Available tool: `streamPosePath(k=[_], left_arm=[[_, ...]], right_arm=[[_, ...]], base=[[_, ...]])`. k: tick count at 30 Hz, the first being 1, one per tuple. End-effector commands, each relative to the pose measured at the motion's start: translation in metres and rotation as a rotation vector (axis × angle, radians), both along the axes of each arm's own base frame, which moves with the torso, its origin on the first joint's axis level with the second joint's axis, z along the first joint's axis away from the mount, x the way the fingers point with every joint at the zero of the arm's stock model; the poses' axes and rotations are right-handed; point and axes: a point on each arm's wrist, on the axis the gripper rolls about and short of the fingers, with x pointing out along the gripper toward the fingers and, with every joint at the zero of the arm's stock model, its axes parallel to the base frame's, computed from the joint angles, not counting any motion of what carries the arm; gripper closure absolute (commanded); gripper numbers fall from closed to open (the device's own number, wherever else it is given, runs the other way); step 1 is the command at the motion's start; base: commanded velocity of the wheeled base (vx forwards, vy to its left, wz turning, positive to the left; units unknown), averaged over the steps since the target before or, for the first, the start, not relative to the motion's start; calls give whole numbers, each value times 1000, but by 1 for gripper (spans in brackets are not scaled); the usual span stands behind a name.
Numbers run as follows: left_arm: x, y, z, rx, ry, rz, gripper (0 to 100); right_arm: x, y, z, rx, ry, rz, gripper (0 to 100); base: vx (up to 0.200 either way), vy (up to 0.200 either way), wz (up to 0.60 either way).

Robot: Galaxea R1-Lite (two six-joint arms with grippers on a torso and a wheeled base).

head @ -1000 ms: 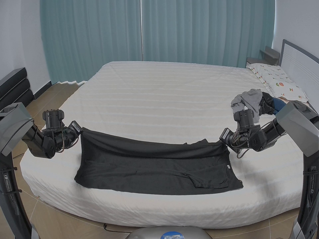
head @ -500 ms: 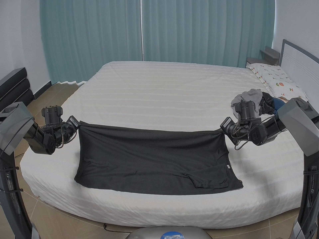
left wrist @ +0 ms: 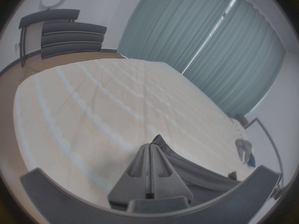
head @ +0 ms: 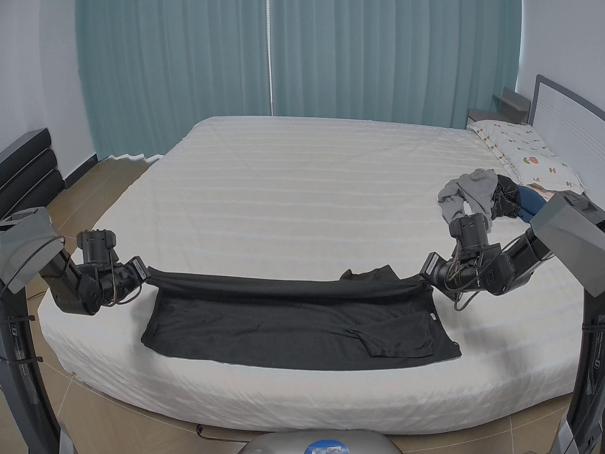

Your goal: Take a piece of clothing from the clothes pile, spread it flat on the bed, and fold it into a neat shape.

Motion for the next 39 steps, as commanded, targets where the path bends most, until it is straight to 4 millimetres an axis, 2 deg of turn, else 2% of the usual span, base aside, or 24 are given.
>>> streamPosePath(k=[1, 5, 8, 9, 10, 12, 18, 21, 25, 32, 37, 38, 39], left_arm=[[-17, -1, -19, 35, 89, -34, 100], [-18, -2, -30, 42, 119, -45, 100], [-19, -3, -30, 40, 125, -48, 100], [-20, -3, -30, 40, 128, -48, 100], [-20, -3, -30, 40, 128, -48, 0], [-21, -3, -28, 40, 125, -48, 0], [-24, -1, -7, 38, 74, -32, 0], [-19, 5, 0, 19, 41, -2, 0], [-5, 6, 6, -53, -1, 46, 0], [20, -1, -29, -98, 59, 43, 0], [28, -13, -36, -139, 59, 23, 0], [29, -15, -38, -141, 60, 16, 100], [30, -16, -39, -142, 59, 13, 100]], right_arm=[[-17, 0, -19, -55, 74, 50, 100], [-21, 2, -30, -74, 105, 70, 100], [-21, 2, -31, -75, 110, 70, 100], [-21, 2, -31, -76, 110, 71, 0], [-21, 2, -31, -76, 110, 71, 0], [-20, 3, -28, -70, 98, 69, 0], [-11, -11, 8, -6, -1, 40, 0], [-4, -17, 16, 41, -20, -6, 0], [1, -19, 7, 103, 8, -33, 0], [10, -23, -7, 206, 54, -71, 0], [19, -35, -17, 224, 65, -93, 0], [20, -36, -19, 227, 67, -92, 0], [21, -36, -21, 228, 70, -93, 0]], base=[[0, 0, 0], [0, 0, 0], [0, 0, 0], [0, 0, 0], [0, 0, 0], [0, 0, 0], [0, 0, 0], [0, 0, 0], [0, 0, 0], [0, 0, 0], [0, 0, 0], [0, 0, 0], [0, 0, 0]])
